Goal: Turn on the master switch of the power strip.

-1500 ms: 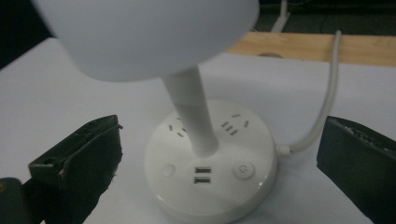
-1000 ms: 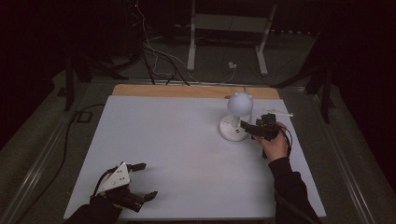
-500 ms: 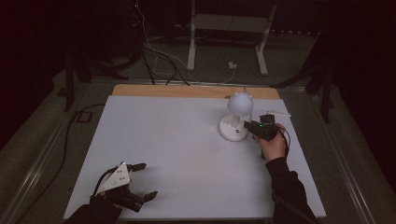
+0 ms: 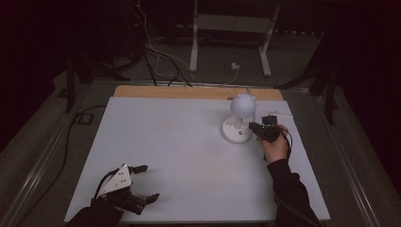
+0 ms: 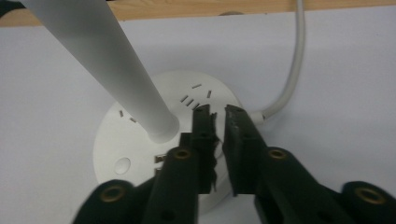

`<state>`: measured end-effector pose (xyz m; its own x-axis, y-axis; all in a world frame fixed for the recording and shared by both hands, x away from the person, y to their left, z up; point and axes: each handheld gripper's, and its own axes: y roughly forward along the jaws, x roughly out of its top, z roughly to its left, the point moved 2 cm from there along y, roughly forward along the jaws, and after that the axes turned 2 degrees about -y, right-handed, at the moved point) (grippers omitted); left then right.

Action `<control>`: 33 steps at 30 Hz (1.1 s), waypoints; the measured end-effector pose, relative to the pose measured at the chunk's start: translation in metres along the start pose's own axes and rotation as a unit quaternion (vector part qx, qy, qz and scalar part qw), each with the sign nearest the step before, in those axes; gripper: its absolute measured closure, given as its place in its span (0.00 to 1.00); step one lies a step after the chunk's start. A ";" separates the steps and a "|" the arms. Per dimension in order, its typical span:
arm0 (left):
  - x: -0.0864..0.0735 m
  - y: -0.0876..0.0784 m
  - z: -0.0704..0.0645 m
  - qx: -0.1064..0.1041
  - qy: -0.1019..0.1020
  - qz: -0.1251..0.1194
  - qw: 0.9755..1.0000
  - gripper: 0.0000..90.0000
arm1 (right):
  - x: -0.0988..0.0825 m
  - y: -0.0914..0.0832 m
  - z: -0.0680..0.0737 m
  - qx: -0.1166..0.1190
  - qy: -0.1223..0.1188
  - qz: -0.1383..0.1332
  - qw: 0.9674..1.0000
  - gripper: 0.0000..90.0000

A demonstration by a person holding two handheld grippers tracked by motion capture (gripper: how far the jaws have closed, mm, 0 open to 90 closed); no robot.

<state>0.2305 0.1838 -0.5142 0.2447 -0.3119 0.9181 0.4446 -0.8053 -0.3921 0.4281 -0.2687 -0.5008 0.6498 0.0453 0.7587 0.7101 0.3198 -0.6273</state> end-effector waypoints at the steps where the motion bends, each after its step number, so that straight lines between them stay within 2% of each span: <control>1: 0.000 0.000 0.000 0.000 -0.001 -0.001 1.000 0.00 | 0.000 0.001 0.000 -0.005 -0.003 0.002 1.000 1.00; 5: 0.000 0.000 0.000 0.001 0.000 0.001 1.000 0.00 | 0.000 0.002 0.002 -0.004 -0.013 0.005 1.000 1.00; 6: 0.000 0.000 0.000 0.000 0.000 0.000 1.000 0.00 | 0.000 0.003 0.003 -0.005 -0.025 0.005 1.000 1.00; 10: 0.000 0.000 0.000 0.000 -0.001 0.000 1.000 0.00 | 0.000 0.004 0.005 -0.005 -0.029 0.005 1.000 1.00; 18: 0.000 0.000 0.000 0.000 -0.001 0.000 1.000 0.00 | -0.003 0.009 0.010 -0.017 -0.063 0.010 0.998 1.00; 27: 0.000 0.000 0.000 0.000 -0.002 0.001 1.000 0.00 | -0.006 0.013 0.012 -0.024 -0.071 0.007 0.997 1.00; 29: 0.000 0.000 0.000 -0.001 -0.001 0.001 1.000 0.00 | -0.008 0.015 0.013 -0.030 -0.079 0.010 0.996 1.00; 33: -0.001 0.000 0.000 0.000 -0.002 0.001 1.000 0.00 | -0.009 0.015 0.012 -0.034 -0.078 0.006 0.996 1.00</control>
<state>0.2306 0.1838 -0.5148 0.2495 -0.3121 0.9167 0.4433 -0.8048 -0.3946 0.4294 -0.2526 -0.5146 0.6124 0.1978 0.7654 0.7221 0.2541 -0.6435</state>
